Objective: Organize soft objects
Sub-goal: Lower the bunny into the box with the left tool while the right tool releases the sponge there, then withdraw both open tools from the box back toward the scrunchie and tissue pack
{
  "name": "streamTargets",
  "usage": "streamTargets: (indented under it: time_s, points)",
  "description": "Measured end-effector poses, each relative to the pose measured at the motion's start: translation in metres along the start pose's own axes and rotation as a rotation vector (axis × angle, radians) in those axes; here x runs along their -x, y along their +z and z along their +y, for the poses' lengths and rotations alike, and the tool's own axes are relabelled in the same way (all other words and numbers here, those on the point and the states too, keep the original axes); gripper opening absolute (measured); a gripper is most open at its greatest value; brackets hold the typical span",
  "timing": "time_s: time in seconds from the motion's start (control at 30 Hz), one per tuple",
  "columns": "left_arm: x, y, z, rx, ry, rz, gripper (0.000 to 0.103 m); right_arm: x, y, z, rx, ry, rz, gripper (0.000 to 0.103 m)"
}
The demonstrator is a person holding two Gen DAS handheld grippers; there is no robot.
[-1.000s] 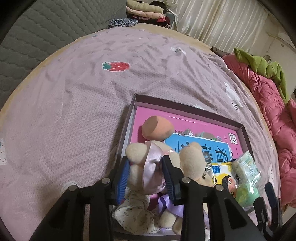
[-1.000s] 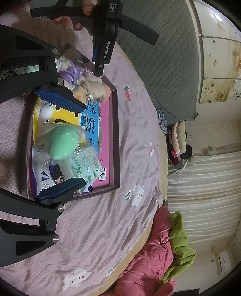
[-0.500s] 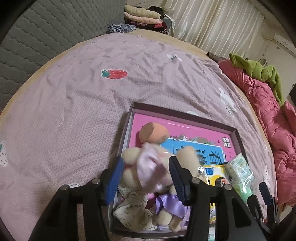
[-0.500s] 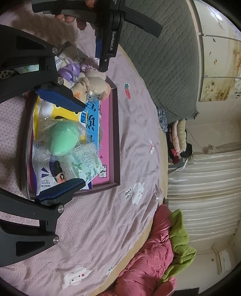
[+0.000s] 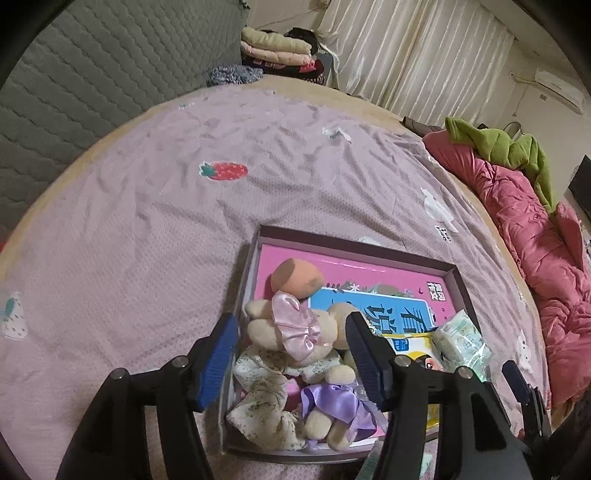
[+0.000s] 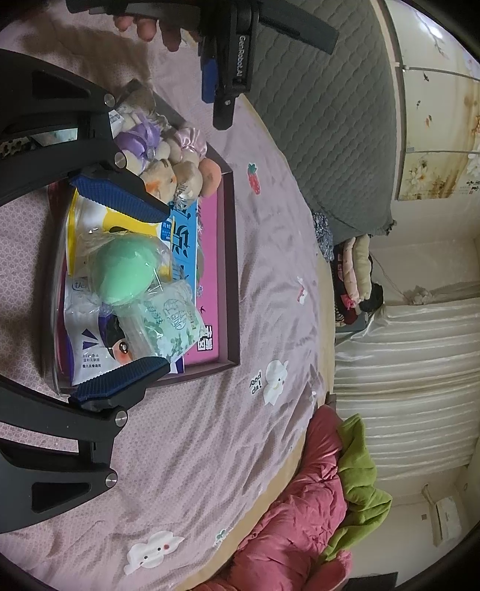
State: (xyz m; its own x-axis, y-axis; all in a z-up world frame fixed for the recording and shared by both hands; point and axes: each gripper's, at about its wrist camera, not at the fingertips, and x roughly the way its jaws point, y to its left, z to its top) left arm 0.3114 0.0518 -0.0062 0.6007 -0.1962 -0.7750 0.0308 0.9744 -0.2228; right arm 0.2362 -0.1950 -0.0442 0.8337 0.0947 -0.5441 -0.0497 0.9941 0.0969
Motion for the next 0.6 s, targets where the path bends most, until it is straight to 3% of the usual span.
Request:
streamTargets:
  time_s: [0.37, 0.6]
  points:
    - [0.036, -0.008, -0.016, -0.065, -0.010, -0.085, 0.079, 0.004, 0.002, -0.006, -0.014, -0.028, -0.020, 0.078]
    - [0.054, -0.022, -0.028, -0.130, 0.029, -0.120, 0.079, 0.007, 0.004, -0.016, -0.036, -0.059, -0.035, 0.079]
